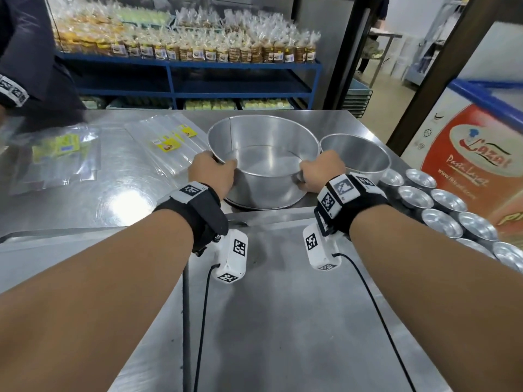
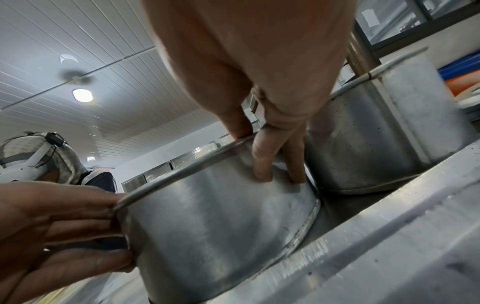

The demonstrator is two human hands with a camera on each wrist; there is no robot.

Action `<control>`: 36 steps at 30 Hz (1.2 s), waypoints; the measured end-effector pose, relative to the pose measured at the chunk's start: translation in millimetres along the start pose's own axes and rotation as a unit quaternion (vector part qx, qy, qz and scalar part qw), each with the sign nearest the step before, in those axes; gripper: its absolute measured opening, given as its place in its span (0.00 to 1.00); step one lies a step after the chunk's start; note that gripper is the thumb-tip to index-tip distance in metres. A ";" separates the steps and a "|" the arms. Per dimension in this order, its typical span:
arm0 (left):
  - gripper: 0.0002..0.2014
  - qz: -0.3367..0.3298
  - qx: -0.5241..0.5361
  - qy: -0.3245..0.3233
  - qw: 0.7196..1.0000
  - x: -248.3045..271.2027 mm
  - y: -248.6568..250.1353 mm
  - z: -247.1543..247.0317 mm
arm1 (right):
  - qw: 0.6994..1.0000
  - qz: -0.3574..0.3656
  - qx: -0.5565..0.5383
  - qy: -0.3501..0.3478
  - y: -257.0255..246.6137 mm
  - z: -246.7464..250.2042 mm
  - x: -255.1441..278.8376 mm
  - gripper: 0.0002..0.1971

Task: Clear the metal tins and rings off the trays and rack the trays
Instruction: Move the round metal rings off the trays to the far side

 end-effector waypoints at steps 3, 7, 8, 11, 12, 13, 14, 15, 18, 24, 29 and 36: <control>0.19 -0.006 0.004 0.003 1.000 -1.0 -4.9 -6.3 | 1.000 -0.004 0.009 -0.001 2.2 -5.5 -2.5 0.18; 0.18 -0.007 0.005 -0.004 1.000 6.0 -6.2 -5.2 | 0.999 0.000 0.047 0.008 5.1 -6.2 -0.6 0.13; 0.20 -0.002 0.000 -0.008 1.000 8.1 -5.5 -3.9 | 0.998 0.003 0.058 0.003 4.2 -5.1 1.5 0.09; 0.13 0.016 -0.035 -0.030 0.999 20.4 4.9 -0.6 | 0.998 -0.007 0.059 -0.021 3.1 -0.3 11.1 0.06; 0.10 0.021 -0.043 -0.039 0.998 26.8 11.9 1.6 | 0.998 -0.010 0.049 -0.024 2.2 1.7 16.3 0.06; 0.10 0.030 -0.054 -0.054 0.997 31.3 15.3 3.4 | 0.999 -0.011 0.039 -0.026 0.2 4.0 22.6 0.06; 0.12 0.032 -0.066 -0.072 0.995 36.5 17.9 4.8 | 0.999 -0.011 0.032 -0.032 -1.6 5.4 30.5 0.06; 0.12 0.041 -0.077 -0.093 0.992 43.9 19.8 6.5 | 0.999 -0.013 0.022 -0.043 -3.5 5.9 40.5 0.06; 0.15 0.067 -0.134 -0.154 0.977 72.6 24.8 16.2 | 0.998 -0.015 0.012 -0.067 -5.2 7.2 77.4 0.10; 0.11 0.037 -0.337 -0.182 0.923 155.0 50.1 60.5 | 0.990 0.047 0.054 -0.125 -16.0 21.2 167.3 0.08; 0.14 0.042 -0.386 -0.189 0.902 237.3 63.7 106.0 | 0.982 0.080 0.074 -0.154 -21.1 40.8 259.7 0.18; 0.23 0.086 -0.417 -0.190 0.885 364.6 66.8 180.5 | 0.970 0.102 0.102 -0.196 -14.2 67.8 392.8 0.19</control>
Point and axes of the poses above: each hand's wrist, its own x-axis away from the middle knuckle, its own z-axis out of the back of the hand, y = z × x, the point moved 4 cm from there along -x, towards the middle knuckle, and after that the axes turned 2 degrees about x, right-handed, at the moved point
